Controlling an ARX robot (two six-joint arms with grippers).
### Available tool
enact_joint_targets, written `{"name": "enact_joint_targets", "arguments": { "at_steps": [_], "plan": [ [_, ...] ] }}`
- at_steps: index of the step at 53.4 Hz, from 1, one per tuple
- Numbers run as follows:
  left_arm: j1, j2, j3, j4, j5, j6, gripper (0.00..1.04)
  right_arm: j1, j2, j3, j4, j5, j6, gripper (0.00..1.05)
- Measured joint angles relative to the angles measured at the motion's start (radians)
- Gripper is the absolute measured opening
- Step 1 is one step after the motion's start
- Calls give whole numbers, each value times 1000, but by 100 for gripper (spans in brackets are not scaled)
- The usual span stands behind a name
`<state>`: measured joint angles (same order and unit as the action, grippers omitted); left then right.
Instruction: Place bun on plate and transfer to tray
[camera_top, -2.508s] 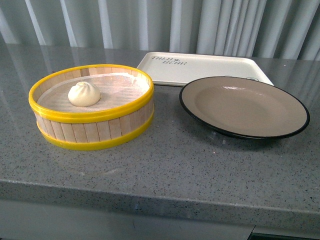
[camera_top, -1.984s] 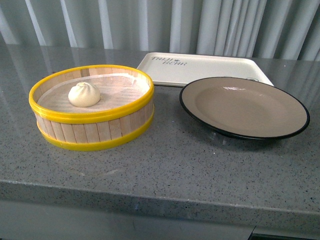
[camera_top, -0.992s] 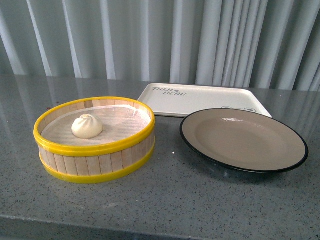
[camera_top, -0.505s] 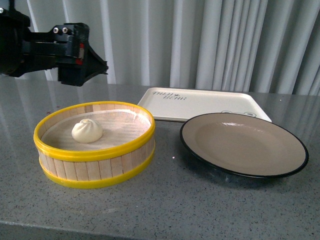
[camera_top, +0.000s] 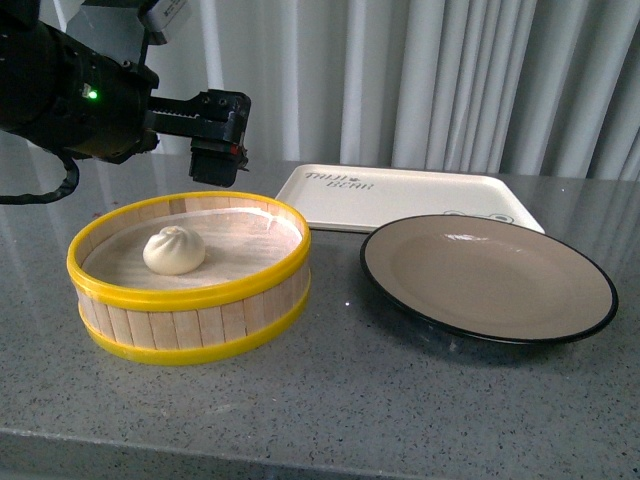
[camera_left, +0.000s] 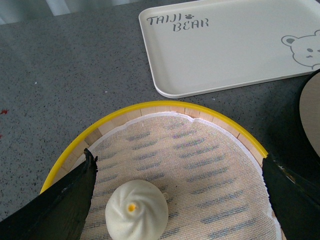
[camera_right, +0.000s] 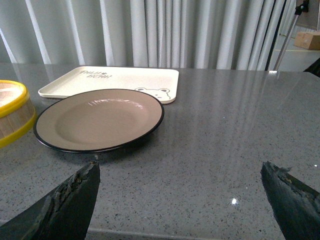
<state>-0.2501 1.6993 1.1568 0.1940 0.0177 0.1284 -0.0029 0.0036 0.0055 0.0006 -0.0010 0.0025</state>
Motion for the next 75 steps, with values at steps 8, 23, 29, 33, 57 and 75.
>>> {"name": "enact_joint_targets", "arguments": {
  "at_steps": [8,23,29,33,57,75],
  "plan": [
    [-18,21,23,-32,-32,18,98,0,0,0,0,0,0,96],
    [-7,69,47,-108,-106,24,98,0,0,0,0,0,0,96],
    [2,87,66,-134,-108,2,98,0,0,0,0,0,0,96],
    [8,101,86,-149,-117,-11,98,0,0,0,0,0,0,96],
    [26,169,140,-196,-130,-97,98,0,0,0,0,0,0,96],
    [41,181,143,-202,-149,-98,98,0,0,0,0,0,0,96]
  ]
}}
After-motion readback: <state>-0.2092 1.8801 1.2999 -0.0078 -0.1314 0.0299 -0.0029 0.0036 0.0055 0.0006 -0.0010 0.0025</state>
